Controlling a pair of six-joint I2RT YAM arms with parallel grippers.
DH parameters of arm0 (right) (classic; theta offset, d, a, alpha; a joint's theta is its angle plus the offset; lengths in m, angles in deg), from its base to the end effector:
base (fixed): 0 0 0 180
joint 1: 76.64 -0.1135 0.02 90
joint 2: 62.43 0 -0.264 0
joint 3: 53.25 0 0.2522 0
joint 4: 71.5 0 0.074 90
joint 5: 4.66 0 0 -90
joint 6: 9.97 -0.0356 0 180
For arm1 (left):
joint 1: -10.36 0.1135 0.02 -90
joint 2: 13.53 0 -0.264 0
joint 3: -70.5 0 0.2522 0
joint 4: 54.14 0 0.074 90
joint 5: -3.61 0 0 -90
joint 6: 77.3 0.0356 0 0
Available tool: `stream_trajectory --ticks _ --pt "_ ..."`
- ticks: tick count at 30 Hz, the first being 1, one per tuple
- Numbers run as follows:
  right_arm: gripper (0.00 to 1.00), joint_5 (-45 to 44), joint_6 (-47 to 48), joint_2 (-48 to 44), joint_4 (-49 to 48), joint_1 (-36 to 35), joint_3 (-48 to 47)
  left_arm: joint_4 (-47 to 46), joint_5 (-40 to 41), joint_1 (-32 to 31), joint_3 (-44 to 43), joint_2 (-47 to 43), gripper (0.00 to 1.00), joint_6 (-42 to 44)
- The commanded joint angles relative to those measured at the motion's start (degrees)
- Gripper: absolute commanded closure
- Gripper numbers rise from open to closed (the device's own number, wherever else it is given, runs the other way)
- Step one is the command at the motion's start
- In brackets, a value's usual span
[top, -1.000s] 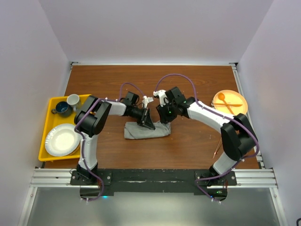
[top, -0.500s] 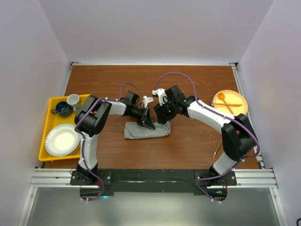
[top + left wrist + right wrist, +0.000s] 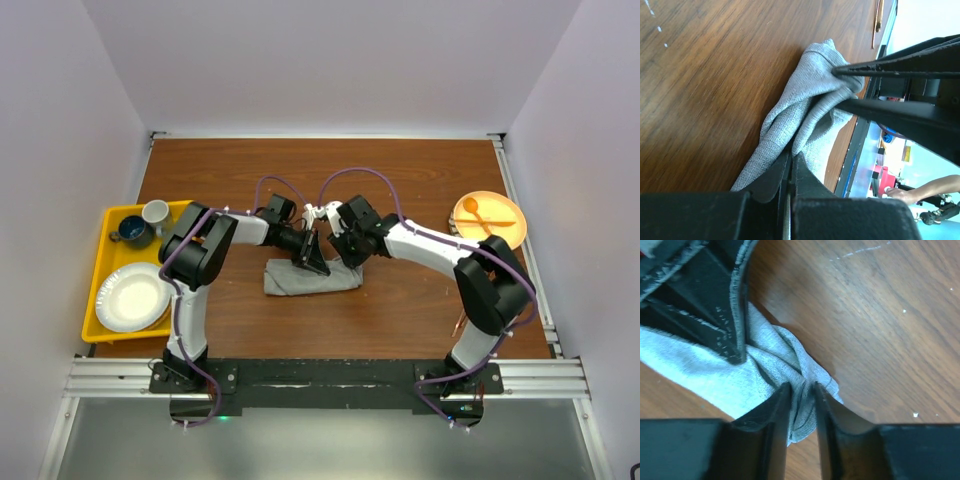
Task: Fold the napkin into a case and place the utensils inside
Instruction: Pick up the top corner of the smaller rectangle folded napkin.
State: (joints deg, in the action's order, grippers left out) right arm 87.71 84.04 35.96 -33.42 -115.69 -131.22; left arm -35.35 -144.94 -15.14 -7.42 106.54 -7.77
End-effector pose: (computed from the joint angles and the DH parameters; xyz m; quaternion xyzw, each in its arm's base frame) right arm 0.2725 0.2230 0.1933 -0.3584 0.8930 0.1007 0.2528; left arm 0.3337 -0.1928 0.0918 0.1596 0.8382 -0.5212 0.0166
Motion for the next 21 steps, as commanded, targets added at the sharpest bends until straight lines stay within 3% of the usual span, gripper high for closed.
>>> stream_trajectory --ticks 1,9,14,17,18,19,21 --pt "0.75 -9.65 1.00 0.40 -3.57 -0.59 1.44 2.78 10.12 1.06 1.06 3.33 1.00 3.15" --pt "0.81 -14.15 2.41 1.37 -7.53 -3.66 4.08 3.40 9.94 1.06 0.53 4.12 1.00 2.80" --pt "0.99 -16.17 1.71 -0.47 -7.53 -5.34 3.74 4.54 10.73 1.06 0.88 4.38 1.00 2.71" --pt "1.00 -17.22 1.26 -3.02 -5.69 -5.25 2.24 4.72 11.70 1.06 1.14 4.64 1.00 2.63" --pt "0.97 -17.05 1.26 -3.55 -4.99 -5.34 1.98 4.72 11.79 1.06 1.23 4.73 1.00 2.54" --pt "0.79 -16.70 1.18 -4.43 -4.11 -5.34 1.11 4.72 11.79 1.06 1.32 4.91 1.00 2.45" --pt "0.65 -16.96 1.70 -5.83 -2.35 -5.34 0.40 4.63 11.79 1.06 1.23 5.00 1.00 2.28"
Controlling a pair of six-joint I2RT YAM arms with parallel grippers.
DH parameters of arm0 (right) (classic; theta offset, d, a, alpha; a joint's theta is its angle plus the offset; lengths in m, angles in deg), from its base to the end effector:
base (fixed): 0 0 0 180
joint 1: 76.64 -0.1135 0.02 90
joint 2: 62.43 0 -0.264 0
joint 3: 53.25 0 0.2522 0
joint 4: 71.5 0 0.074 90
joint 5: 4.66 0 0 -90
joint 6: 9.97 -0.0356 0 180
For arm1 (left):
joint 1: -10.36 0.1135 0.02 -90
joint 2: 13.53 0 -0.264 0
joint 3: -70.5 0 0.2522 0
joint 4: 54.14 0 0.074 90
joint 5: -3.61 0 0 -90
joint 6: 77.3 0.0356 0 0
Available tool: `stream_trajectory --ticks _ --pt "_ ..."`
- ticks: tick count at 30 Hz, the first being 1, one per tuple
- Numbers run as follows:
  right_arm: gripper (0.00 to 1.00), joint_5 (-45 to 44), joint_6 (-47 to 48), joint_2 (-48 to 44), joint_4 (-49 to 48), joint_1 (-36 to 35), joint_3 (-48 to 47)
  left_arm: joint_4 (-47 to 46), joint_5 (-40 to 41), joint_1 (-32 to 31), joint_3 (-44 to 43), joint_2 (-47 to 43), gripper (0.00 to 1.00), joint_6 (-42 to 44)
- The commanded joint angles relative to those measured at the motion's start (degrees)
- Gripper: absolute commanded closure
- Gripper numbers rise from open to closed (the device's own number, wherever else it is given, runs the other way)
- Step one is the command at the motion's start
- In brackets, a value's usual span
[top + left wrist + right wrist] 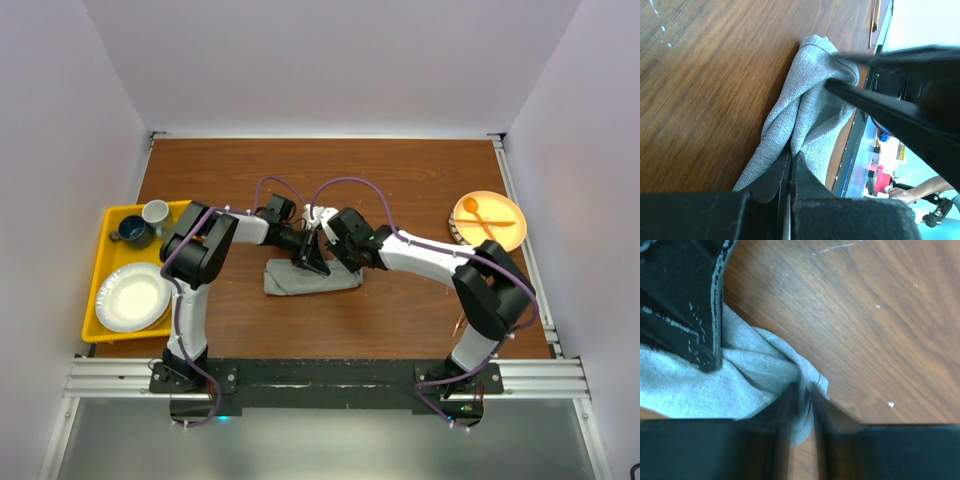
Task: Fold the napkin into a case and place the utensils inside
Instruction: Pick up the top corner of the smaller rectangle folded napkin.
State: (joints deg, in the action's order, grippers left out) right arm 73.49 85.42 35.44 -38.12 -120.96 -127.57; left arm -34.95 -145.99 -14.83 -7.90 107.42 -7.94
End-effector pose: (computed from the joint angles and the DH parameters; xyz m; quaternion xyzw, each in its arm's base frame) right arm 0.2532 0.2370 0.1830 -0.3741 0.8776 0.0010 0.2999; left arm 0.3354 -0.1917 0.0883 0.1546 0.8360 -0.5264 0.0075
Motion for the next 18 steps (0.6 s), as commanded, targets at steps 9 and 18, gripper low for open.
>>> stream_trajectory --ticks 9,18 --pt "0.49 7.62 0.85 -13.13 4.56 0.19 -4.15 3.54 12.40 0.76 1.71 4.65 1.00 1.75" --pt "0.42 15.10 6.47 -7.79 1.74 0.02 -3.25 3.27 11.87 0.76 1.80 4.74 1.00 1.75"
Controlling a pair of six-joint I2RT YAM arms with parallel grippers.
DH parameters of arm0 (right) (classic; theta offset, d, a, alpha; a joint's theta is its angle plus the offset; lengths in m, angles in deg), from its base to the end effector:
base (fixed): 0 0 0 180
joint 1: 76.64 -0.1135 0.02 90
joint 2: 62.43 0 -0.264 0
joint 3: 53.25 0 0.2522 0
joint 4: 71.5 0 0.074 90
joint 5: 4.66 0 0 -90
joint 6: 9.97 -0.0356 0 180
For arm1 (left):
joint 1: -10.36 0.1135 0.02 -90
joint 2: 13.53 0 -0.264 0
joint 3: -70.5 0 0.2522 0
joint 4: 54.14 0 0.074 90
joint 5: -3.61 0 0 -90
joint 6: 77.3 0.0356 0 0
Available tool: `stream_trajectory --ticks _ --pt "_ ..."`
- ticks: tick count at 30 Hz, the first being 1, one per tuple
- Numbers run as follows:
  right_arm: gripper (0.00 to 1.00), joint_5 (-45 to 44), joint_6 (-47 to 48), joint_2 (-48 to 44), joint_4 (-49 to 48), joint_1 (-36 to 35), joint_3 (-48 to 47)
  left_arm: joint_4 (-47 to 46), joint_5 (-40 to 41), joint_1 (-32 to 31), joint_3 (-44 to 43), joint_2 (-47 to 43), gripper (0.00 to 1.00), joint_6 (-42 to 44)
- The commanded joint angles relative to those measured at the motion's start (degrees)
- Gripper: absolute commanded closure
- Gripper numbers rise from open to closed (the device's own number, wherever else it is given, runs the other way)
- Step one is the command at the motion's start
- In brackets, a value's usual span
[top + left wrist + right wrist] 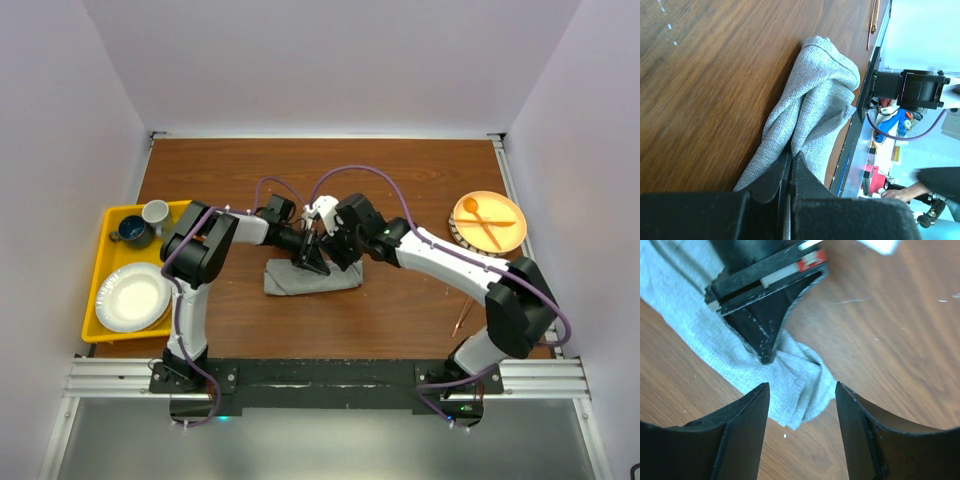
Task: Fold the napkin into a case and place the utensils inside
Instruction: Pick up the top corner of the smaller rectangle folded napkin.
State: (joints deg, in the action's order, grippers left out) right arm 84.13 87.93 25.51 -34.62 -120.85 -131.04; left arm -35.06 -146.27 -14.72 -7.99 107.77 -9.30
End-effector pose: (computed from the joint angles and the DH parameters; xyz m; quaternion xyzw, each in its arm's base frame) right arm 0.2395 0.2320 0.2527 -0.4052 0.8376 0.1048 0.3511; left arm 0.3361 -0.1913 0.0867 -0.1438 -0.8370 0.5279 0.0004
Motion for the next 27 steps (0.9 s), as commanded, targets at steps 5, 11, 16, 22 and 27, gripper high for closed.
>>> stream_trajectory --ticks 5,11,16,22,27 --pt "0.45 4.82 7.21 4.25 -2.81 -0.09 1.19 3.55 11.89 0.65 1.62 4.48 1.00 3.19" --pt "0.52 3.06 8.53 6.54 -4.04 -0.09 2.51 3.12 11.71 0.65 1.80 4.30 1.00 3.19" --pt "0.58 2.00 9.41 8.30 -5.18 0.00 3.03 3.03 11.54 0.65 1.89 4.30 1.00 3.19" --pt "0.78 -1.24 9.68 9.53 -6.67 0.00 4.09 2.76 10.83 0.73 1.71 4.56 1.00 3.19" --pt "1.00 -5.37 9.41 11.54 -7.55 -0.09 4.00 2.15 10.04 0.65 1.89 4.48 1.00 3.01"
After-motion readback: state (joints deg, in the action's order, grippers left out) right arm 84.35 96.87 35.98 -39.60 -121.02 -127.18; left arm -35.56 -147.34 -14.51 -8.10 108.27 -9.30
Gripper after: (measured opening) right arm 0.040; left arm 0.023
